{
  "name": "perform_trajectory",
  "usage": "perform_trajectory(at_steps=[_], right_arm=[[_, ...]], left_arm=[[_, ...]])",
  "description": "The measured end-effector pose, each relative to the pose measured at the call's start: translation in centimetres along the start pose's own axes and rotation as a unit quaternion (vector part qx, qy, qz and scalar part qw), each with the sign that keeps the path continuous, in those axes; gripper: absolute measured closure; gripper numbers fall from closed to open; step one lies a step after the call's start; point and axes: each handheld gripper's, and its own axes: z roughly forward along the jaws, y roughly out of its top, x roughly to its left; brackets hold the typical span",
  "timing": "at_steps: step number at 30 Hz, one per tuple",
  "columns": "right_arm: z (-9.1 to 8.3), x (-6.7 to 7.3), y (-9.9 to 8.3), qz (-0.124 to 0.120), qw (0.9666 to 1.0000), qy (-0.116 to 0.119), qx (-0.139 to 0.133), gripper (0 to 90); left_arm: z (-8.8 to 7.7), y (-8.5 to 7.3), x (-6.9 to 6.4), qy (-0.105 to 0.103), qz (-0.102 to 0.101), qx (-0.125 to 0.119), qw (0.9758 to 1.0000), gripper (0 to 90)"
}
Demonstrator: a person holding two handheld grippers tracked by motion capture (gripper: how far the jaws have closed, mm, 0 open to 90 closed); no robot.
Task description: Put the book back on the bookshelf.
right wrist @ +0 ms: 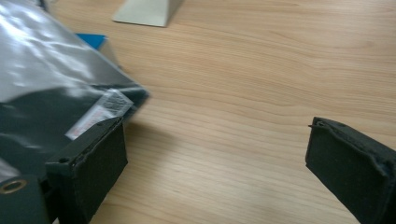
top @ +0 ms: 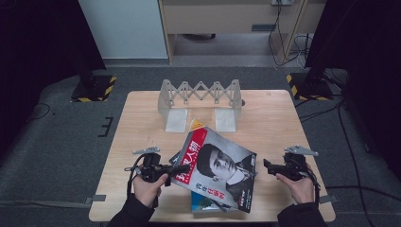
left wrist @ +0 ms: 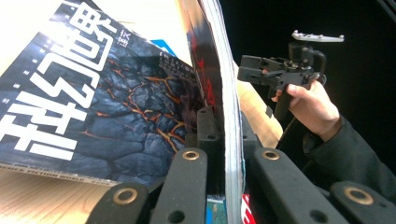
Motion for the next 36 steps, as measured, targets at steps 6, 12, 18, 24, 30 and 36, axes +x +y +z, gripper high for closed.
perform_trajectory(at_steps=[6, 12, 18, 24, 30, 36], right_arm=[[0.3, -1.0, -0.2, -0.011, 0.9997, -0.019, 0.012, 5.7], [1.0, -1.4, -0.6, -0.027, 0.9984, -0.031, 0.039, 5.9], [1.6, -1.6, -1.0, -0.041, 0.9965, -0.035, 0.063, 5.8], [2.1, -1.9, -1.3, -0.042, 0.9954, -0.038, 0.077, 5.8], [2.3, -2.4, -1.5, -0.037, 0.9949, -0.043, 0.083, 5.8], [2.7, -2.6, -1.7, -0.039, 0.9942, -0.043, 0.09, 5.4]], left_arm=[[0.0, 0.5, -0.4, -0.01, -0.007, -0.009, 0.9999, 86.1], [0.1, 1.1, -1.0, -0.015, -0.001, -0.018, 0.9997, 86.2], [0.4, 2.1, -1.8, -0.022, 0.012, -0.027, 0.9993, 86.3], [0.6, 3.1, -2.7, -0.029, 0.029, -0.034, 0.9986, 86.2], [0.4, 3.9, -3.3, -0.055, 0.027, -0.049, 0.9969, 86.3], [0.1, 4.5, -3.9, -0.058, 0.032, -0.06, 0.996, 86.2]])
